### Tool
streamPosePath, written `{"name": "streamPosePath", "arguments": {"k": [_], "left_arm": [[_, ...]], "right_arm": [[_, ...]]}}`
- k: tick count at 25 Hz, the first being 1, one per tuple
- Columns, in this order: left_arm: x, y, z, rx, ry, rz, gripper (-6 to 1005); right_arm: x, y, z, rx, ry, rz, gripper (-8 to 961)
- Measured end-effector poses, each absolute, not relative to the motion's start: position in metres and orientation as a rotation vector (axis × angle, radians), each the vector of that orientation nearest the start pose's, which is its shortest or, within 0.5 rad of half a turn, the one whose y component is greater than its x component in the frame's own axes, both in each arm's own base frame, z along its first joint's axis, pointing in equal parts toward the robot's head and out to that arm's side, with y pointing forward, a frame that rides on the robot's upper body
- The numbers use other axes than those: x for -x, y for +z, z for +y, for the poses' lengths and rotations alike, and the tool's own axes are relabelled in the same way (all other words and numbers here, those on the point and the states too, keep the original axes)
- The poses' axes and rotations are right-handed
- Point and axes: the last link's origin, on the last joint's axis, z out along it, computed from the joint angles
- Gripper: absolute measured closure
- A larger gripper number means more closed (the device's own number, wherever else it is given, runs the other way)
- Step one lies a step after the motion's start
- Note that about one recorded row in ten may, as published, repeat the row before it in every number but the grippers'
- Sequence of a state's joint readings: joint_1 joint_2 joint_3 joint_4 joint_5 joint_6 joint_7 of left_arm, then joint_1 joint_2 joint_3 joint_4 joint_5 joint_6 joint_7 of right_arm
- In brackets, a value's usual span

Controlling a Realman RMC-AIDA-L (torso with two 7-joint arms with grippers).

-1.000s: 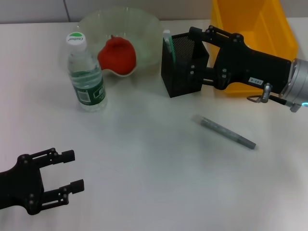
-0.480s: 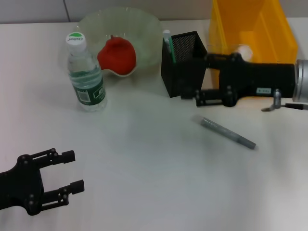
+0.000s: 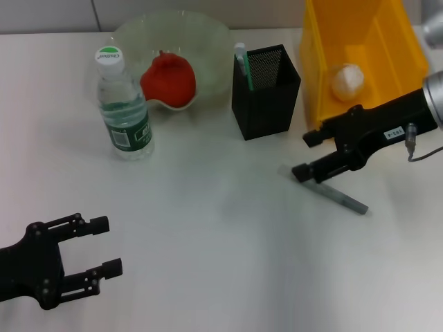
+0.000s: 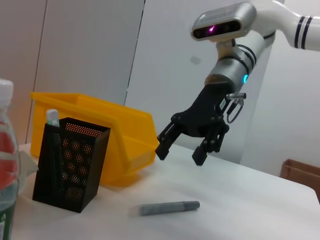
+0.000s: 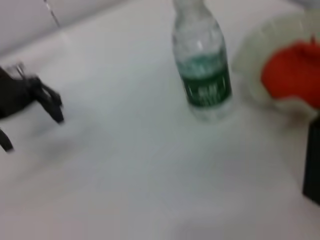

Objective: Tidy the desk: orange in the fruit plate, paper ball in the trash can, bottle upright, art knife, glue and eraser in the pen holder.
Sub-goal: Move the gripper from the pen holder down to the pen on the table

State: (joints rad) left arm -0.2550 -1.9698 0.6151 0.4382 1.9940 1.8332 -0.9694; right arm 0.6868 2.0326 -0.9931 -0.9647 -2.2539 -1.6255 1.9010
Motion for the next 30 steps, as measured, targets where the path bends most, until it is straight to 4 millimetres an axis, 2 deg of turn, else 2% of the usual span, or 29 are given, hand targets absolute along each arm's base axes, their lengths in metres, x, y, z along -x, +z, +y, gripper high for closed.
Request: {"name": "streamPosePath", "arguments": {"k": [4,14,24,30], "left_arm": [[0.339,0.02,0.209,2.716,-0.87,-0.549,280],[0.338,0.02,0.211,2.715,-0.875,-0.558,281],[0.337,0.02,0.212,2.711,-0.879,-0.557,280],[0.336,0.02,0.213,2.713,-0.88,-0.554,280]], "right_arm": [[-0.193,0.012,0.375,2.95,-0.181,0.718,141],[-0.178,-0.007,0.382,2.906,-0.487,0.674,141],[-0.163,-0.027,0.386,2.873,-0.624,0.613,142],[-0.163,-0.036,0.387,2.868,-0.684,0.621,142]]}}
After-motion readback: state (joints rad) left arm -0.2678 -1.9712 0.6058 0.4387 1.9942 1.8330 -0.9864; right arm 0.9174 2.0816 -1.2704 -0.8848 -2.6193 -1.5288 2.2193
